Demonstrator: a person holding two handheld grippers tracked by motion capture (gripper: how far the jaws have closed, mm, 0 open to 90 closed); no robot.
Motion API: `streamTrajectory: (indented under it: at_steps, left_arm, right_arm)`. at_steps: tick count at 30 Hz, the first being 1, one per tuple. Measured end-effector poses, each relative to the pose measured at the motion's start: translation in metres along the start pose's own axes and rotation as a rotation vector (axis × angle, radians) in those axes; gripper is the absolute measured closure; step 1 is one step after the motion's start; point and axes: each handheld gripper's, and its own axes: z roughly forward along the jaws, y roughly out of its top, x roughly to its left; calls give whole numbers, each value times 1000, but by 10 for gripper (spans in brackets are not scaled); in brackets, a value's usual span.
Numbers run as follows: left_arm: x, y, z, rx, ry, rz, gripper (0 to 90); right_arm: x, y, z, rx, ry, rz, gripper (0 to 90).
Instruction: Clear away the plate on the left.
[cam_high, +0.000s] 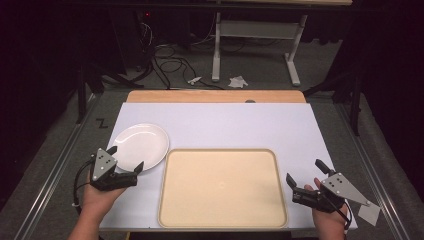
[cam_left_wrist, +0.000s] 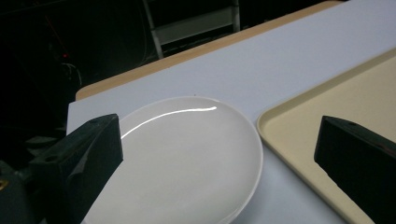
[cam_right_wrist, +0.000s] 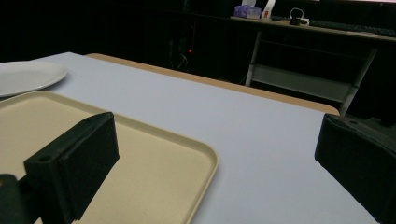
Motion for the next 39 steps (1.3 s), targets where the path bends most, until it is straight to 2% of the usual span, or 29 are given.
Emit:
streamTrajectory:
  at_steps: [5,13,21,30,33,36,39]
  left_arm:
    - [-2,-3,4,66,28,79,22]
    - [-10,-8,13,147,38,197,31]
    - [-14,-11,19,203,0,267,60]
    - [-19,-17,29,275,-27,381,93]
    - [-20,-20,33,309,-27,415,107]
    - [-23,-22,36,350,-9,476,116]
    - [-26,-23,38,369,-5,509,133]
  right_arm:
    - [0,0,1,-2,4,2,4]
    - [-1,0,0,-2,4,3,4]
    - [-1,-1,0,-1,6,7,4]
    - [-1,-1,1,5,1,4,4]
    - [-2,-2,1,2,3,4,4]
    - [-2,-2,1,0,6,2,4]
    - [-2,-2,1,-1,5,2,4]
